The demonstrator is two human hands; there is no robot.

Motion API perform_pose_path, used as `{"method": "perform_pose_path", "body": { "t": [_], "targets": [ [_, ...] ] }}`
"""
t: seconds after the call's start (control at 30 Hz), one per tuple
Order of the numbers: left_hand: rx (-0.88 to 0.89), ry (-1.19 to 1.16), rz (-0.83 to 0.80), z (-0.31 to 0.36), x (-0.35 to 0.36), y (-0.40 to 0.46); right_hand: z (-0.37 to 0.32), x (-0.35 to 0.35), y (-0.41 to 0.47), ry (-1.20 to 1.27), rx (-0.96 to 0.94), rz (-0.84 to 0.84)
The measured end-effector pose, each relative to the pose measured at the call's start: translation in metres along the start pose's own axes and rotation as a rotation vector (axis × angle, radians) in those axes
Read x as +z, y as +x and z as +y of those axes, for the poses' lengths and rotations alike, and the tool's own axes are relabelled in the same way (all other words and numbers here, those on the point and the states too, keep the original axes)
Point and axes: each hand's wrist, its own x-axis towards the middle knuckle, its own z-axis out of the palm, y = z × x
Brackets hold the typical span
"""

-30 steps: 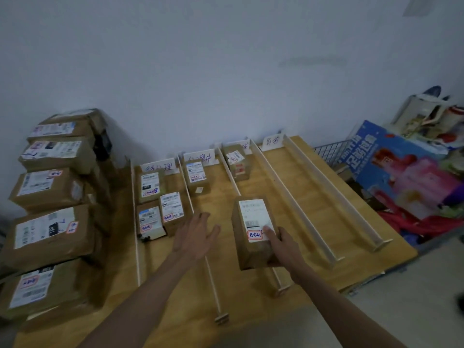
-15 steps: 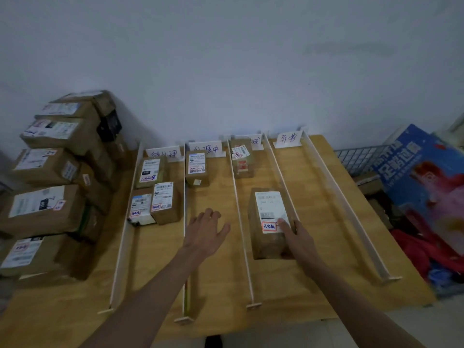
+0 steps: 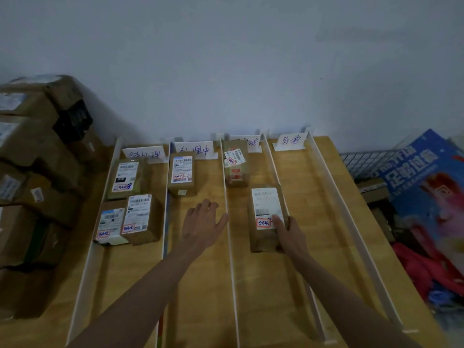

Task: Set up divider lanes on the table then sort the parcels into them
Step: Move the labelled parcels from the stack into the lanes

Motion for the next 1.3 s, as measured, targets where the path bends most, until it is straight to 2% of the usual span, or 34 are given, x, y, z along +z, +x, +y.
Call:
{"method": "perform_pose_path", "body": {
  "t": [0.23,0.67,0.87,1.13,1.3],
  "targets": [
    [0.024,0.03,-0.016,0.007,0.014,0.08,-0.014,0.007,0.089,-0.069,0.026,0.067],
    [0.049,-0.009,-0.03,0.015,0.05,0.204,-0.042,0.03,0.223,-0.033,0.01,0.029],
    [0.043,-0.011,-0.004,0.012,0.068,0.214,-0.053,0.042,0.261,-0.075,-0.017,0.037],
    [0.08,0.005,0.041,0.003,0.077,0.208,-0.057,0.057,0.295,-0.278,-0.032,0.085],
    [0.081,0.036,0.015,0.002,0.079,0.205,-0.056,0.057,0.296,-0.359,-0.051,0.089]
  ]
}}
